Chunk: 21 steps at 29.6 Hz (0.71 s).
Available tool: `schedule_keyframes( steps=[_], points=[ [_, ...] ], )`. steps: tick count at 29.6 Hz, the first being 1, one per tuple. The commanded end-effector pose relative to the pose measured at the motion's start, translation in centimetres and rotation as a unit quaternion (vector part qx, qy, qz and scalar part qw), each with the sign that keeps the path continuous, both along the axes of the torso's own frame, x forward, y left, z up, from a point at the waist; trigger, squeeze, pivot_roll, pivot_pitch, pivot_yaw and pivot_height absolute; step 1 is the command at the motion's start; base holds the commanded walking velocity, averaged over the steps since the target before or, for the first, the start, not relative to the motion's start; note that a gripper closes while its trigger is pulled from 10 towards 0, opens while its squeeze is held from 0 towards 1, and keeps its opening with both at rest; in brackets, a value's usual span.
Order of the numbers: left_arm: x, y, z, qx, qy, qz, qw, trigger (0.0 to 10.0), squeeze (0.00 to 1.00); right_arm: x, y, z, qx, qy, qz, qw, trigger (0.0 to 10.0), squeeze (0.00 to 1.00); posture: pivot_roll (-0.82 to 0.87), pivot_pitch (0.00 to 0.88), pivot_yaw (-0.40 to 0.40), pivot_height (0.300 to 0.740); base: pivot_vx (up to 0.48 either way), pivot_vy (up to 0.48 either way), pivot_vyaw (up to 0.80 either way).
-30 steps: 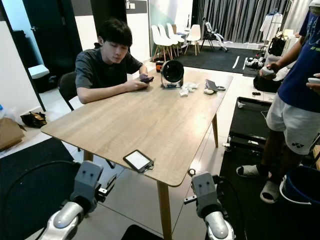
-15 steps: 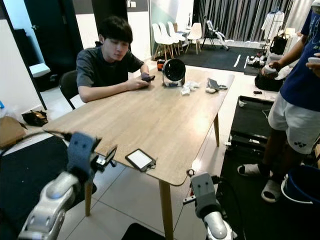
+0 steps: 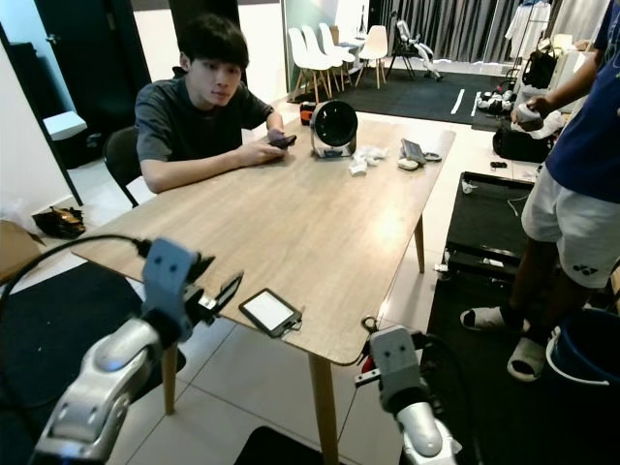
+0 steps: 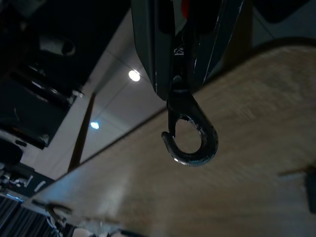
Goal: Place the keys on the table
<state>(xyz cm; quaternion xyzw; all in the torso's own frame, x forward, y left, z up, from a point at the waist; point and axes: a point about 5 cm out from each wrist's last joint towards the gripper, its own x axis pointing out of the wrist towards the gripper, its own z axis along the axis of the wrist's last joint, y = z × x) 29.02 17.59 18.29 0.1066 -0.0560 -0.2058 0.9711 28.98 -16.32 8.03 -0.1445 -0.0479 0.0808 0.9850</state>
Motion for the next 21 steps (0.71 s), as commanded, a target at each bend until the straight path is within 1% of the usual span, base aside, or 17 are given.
schedule_keyframes(
  steps=[1,2,3,5,6,7,9,10,12,13,14,15,16,17,18,19,21],
  points=[
    [-0.5,0.4,0.2,0.007,0.004,0.000,1.000,10.0,0.00,-0.1,0.1,1.2,-0.009,-0.024,0.011,1.000,10.0,0.00,0.04,0.118,0.033,0.740,0.000,0.000,0.00],
    [-0.7,0.4,0.3,0.005,0.002,0.002,1.000,10.0,0.00,-0.1,0.2,1.7,-0.005,-0.033,0.014,0.999,10.0,0.00,0.04,0.119,0.031,0.740,0.000,0.000,0.00],
    [-0.7,0.4,0.3,0.005,0.002,0.002,1.000,10.0,0.00,-0.1,0.2,1.7,-0.005,-0.033,0.014,0.999,10.0,0.00,0.04,0.119,0.031,0.740,0.000,0.000,0.00],
    [-0.8,0.2,0.7,-0.003,-0.001,0.000,1.000,10.0,0.00,-0.1,0.7,3.1,-0.001,-0.054,0.029,0.998,10.0,0.00,0.04,0.121,0.028,0.740,0.000,0.000,0.00],
    [-0.7,0.0,0.9,-0.006,-0.005,-0.001,1.000,10.0,0.00,0.0,0.7,4.4,0.006,-0.075,0.027,0.997,10.0,0.00,0.05,0.118,0.022,0.740,0.000,0.000,0.00],
    [-0.7,0.0,0.9,-0.006,-0.005,-0.001,1.000,10.0,0.00,0.0,0.7,4.4,0.006,-0.075,0.027,0.997,10.0,0.00,0.05,0.118,0.022,0.740,0.000,0.000,0.00],
    [-0.6,-0.1,1.2,-0.005,-0.012,0.000,1.000,10.0,0.00,-0.1,0.5,6.0,0.012,-0.102,0.019,0.995,10.0,0.00,0.04,0.117,0.021,0.740,0.000,0.000,0.00],
    [-0.6,-0.1,1.2,-0.005,-0.012,0.000,1.000,10.0,0.00,-0.1,0.5,6.0,0.012,-0.102,0.019,0.995,10.0,0.00,0.04,0.117,0.021,0.740,0.000,0.000,0.00],
    [-0.5,-0.1,1.3,-0.007,-0.012,0.003,1.000,10.0,0.00,-0.1,-0.3,6.9,0.024,-0.112,-0.004,0.993,10.0,0.00,0.03,0.116,0.025,0.740,0.000,0.000,0.00],
    [-0.5,-0.1,1.3,-0.007,-0.012,0.003,1.000,10.0,0.00,-0.1,-0.3,6.9,0.024,-0.112,-0.004,0.993,10.0,0.00,0.03,0.116,0.025,0.740,0.000,0.000,0.00],
    [-0.5,-0.1,1.3,-0.006,-0.010,0.004,1.000,10.0,0.00,0.0,-1.2,7.1,0.035,-0.112,-0.025,0.993,10.0,0.00,0.03,0.114,0.027,0.740,0.000,0.000,0.00],
    [-0.4,-0.1,1.2,-0.007,-0.010,0.006,1.000,10.0,0.00,0.2,-2.5,7.2,0.050,-0.107,-0.054,0.992,10.0,0.00,0.02,0.113,0.032,0.740,0.000,0.000,0.00],
    [-0.3,-0.1,1.2,-0.006,-0.009,0.008,1.000,10.0,0.00,0.4,-3.3,7.2,0.060,-0.103,-0.073,0.990,10.0,0.00,0.02,0.113,0.032,0.740,0.000,0.000,0.00],
    [-0.1,0.0,1.1,-0.005,-0.009,0.014,1.000,10.0,0.00,0.7,-4.4,7.1,0.063,-0.095,-0.094,0.989,10.0,0.00,0.02,0.113,0.037,0.740,0.000,0.000,0.00],
    [0.1,0.0,0.9,-0.004,-0.007,0.020,1.000,10.0,0.00,1.0,-5.0,7.1,0.062,-0.091,-0.105,0.988,10.0,0.00,0.02,0.113,0.039,0.740,0.000,0.000,0.00],
    [0.1,0.0,0.9,-0.004,-0.007,0.020,1.000,10.0,0.00,1.0,-5.0,7.1,0.062,-0.091,-0.105,0.988,10.0,0.00,0.02,0.113,0.039,0.740,0.000,0.000,0.00],
    [0.4,0.2,0.6,0.000,-0.003,0.034,0.999,10.0,0.00,1.5,-5.8,7.2,0.064,-0.080,-0.118,0.988,10.0,0.00,0.01,0.112,0.043,0.740,0.000,0.000,0.00]
  ],
)
